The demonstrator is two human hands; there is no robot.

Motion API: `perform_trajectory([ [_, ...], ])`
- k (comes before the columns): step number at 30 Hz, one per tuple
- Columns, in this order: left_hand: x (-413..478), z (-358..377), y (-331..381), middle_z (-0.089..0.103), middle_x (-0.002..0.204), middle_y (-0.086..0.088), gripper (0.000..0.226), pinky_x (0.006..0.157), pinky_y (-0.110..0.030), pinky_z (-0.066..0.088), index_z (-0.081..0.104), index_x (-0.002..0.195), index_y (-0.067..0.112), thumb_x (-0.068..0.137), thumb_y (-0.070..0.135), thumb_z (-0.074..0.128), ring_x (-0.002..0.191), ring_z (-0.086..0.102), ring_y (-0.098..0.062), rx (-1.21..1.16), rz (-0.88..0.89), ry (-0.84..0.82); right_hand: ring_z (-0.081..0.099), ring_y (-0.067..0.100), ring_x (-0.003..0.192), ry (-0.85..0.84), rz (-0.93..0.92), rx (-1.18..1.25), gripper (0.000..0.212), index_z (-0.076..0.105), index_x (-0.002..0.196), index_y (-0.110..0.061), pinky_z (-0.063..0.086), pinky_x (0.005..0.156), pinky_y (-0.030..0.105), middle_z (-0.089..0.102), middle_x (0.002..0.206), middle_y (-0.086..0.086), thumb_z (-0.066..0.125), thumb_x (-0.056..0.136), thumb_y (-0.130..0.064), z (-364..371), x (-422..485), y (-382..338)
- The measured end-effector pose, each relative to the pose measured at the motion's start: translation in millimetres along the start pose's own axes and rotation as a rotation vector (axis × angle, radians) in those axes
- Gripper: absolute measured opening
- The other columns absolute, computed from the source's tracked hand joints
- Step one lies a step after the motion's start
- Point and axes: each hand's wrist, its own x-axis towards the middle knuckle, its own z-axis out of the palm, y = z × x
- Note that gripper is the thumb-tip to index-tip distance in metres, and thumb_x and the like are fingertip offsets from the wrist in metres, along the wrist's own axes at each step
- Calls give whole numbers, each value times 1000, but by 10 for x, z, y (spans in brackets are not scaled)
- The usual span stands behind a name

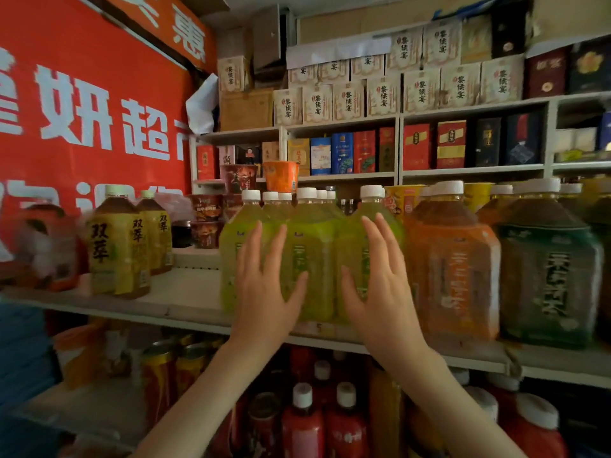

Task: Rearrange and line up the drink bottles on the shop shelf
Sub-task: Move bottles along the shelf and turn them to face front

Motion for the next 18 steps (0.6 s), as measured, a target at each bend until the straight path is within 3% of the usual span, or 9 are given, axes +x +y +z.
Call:
perform_trajectory([
  [4, 105, -42, -381, -3, 153, 10, 74, 111, -41, 8, 18, 148, 33, 86, 48, 56, 138, -7, -5, -14, 49, -59, 11, 20, 144, 84, 89, -77, 67, 24, 146, -10, 25, 114, 45, 14, 156, 9, 59, 89, -12, 253, 37, -47],
  [9, 168, 45, -490, 7, 156, -2, 75, 109, -44, 9, 24, 148, 25, 84, 54, 51, 139, -1, -9, -46, 128, -47, -1, 22, 145, 147, 214, -234, 71, 18, 148, -8, 9, 117, 42, 5, 157, 10, 58, 90, -20, 302, 167, -26],
  [14, 199, 165, -325, 8, 157, -4, 74, 112, -47, 7, 28, 147, 20, 83, 47, 55, 142, 2, -15, -106, 195, -75, 0, 13, 144, 59, 210, -312, 69, 14, 148, -11, 2, 116, 30, 11, 157, 5, 53, 93, -24, 229, 255, -37],
  [18, 334, 199, -81, 23, 155, -10, 68, 111, -52, 20, 35, 143, 15, 85, 43, 58, 140, 18, -24, -133, 261, -30, 2, 9, 142, -33, 143, -380, 64, 20, 148, -15, 0, 114, 27, 14, 156, 0, 52, 93, -24, 42, 349, -96],
])
